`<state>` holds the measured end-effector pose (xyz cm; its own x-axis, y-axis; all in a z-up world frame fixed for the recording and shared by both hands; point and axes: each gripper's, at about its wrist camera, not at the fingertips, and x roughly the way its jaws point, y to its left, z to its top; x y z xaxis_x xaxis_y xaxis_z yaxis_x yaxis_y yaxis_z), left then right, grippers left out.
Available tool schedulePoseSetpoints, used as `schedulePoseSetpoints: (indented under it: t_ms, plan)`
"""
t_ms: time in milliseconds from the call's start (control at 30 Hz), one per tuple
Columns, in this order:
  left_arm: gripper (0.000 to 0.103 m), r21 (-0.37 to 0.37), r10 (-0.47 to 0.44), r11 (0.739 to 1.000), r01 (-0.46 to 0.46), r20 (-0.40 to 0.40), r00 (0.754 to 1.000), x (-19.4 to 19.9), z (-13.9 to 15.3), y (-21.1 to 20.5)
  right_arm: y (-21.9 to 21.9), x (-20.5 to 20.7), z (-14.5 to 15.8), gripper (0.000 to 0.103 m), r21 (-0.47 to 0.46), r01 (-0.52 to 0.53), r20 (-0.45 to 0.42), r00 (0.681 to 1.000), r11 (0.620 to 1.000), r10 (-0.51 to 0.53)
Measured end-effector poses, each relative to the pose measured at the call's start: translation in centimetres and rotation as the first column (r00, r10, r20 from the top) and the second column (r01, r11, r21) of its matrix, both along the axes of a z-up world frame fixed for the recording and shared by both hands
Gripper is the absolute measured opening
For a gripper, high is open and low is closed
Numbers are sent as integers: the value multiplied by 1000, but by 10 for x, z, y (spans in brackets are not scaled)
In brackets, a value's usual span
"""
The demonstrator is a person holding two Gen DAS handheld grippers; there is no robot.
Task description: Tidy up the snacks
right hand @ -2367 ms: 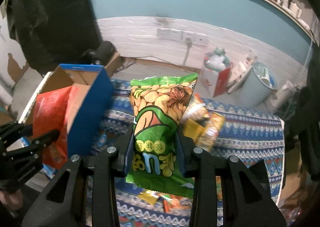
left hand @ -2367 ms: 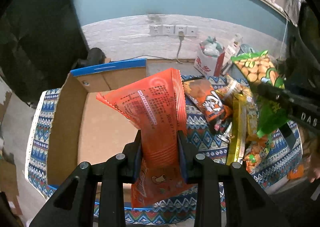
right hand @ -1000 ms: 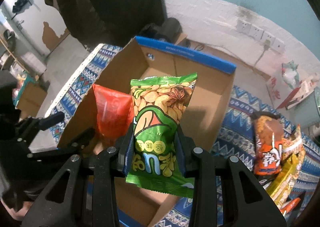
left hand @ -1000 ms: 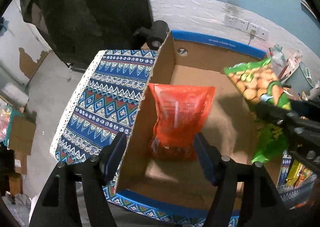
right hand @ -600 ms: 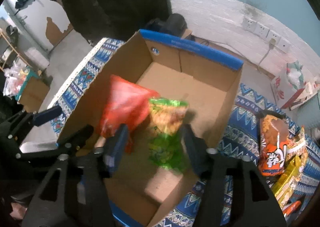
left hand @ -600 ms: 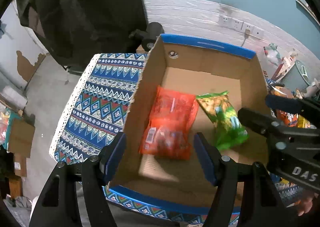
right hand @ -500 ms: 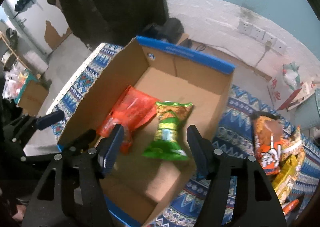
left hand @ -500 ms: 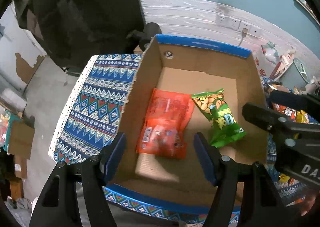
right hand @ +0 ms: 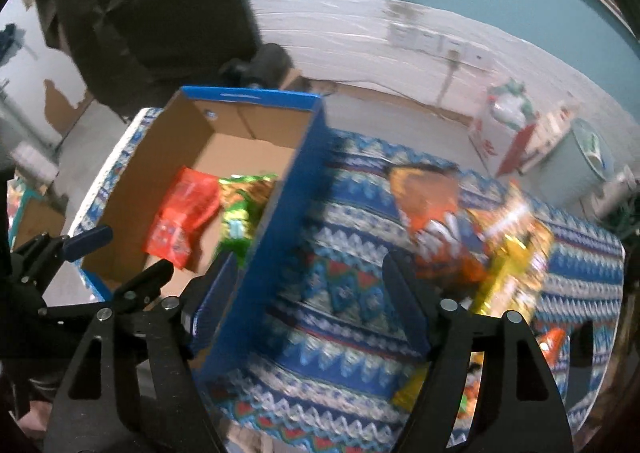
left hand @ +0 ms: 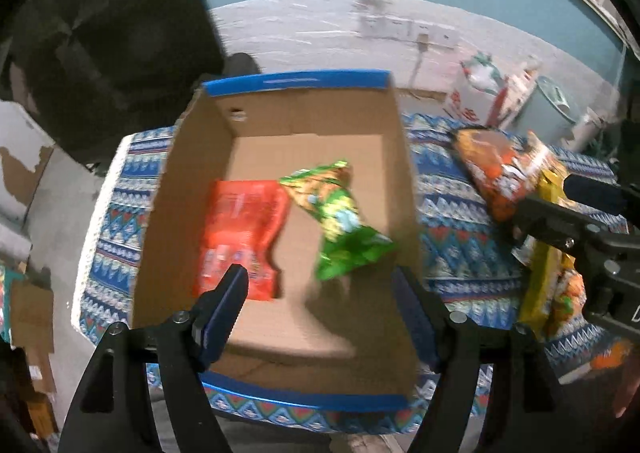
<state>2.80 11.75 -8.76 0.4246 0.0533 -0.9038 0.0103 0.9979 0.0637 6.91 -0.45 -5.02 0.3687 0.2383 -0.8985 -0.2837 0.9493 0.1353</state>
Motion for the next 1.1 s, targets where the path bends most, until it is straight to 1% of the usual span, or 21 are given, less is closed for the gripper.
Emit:
schedulePoseSetpoints:
  t_ms: [100,200,467,633,733,900,1100]
  plan:
    - [76,-7,-42,999,42,-7,999,-2,-1,-20,-21,-9,-2,75,-24,27,2,1000,999,-27]
    - [76,9,-90,996,90,-10,996,-6,-2,-41,-45,-18,-7,75,-40,50,-6,999,998,-50]
    - [76,24,-172,985,173,-30,985,-14,-8,-86,-105,-34,-22,75,-79,132,-28,990,988,-135]
    - [76,42,-205,977,207,-46,978,-18,-17,-111,-137,-44,-32,75,-91,177,-50,982,980,-182]
    - [76,35,-213,976,216,-67,975,-19,-22,-123,-158,-49,-37,76,-95,215,-60,973,972,-222]
    - [76,13,-224,974,226,-89,970,-17,-30,-145,-194,-57,-50,76,-95,296,-95,948,951,-304]
    - [76,49,-242,968,246,-77,967,-12,-40,-168,-219,-63,-66,76,-75,366,-149,916,928,-373]
